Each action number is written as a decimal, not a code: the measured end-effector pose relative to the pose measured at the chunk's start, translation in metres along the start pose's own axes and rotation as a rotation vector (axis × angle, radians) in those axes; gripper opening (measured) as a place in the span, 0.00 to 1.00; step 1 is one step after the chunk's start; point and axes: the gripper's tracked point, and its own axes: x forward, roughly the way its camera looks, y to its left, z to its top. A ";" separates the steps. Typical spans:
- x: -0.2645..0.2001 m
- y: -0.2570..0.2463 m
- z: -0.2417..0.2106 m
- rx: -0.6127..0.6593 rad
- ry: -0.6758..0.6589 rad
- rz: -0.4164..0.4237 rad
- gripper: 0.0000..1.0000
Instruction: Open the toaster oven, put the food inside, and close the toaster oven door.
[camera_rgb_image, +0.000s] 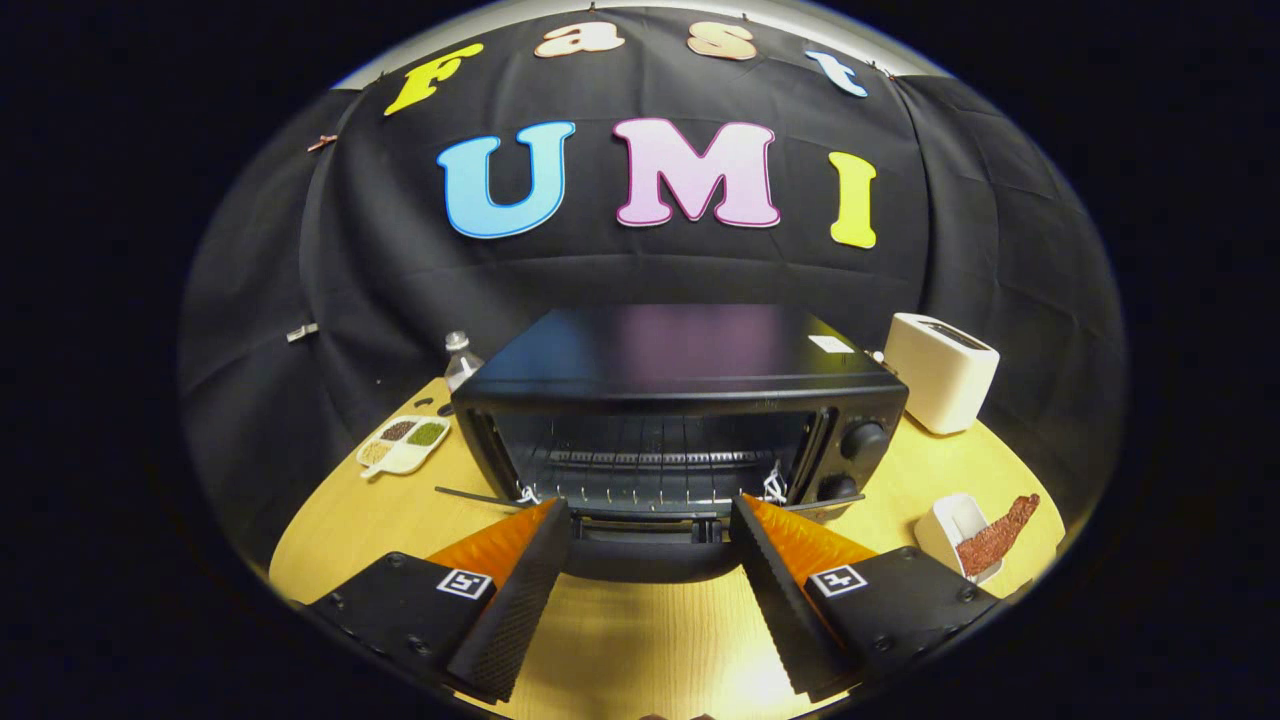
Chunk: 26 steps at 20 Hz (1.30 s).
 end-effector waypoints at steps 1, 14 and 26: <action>-0.005 -0.001 -0.008 -0.004 0.008 0.003 0.99; -0.027 -0.015 -0.112 -0.070 0.205 0.039 0.98; -0.080 -0.102 -0.040 -0.024 0.090 0.000 0.98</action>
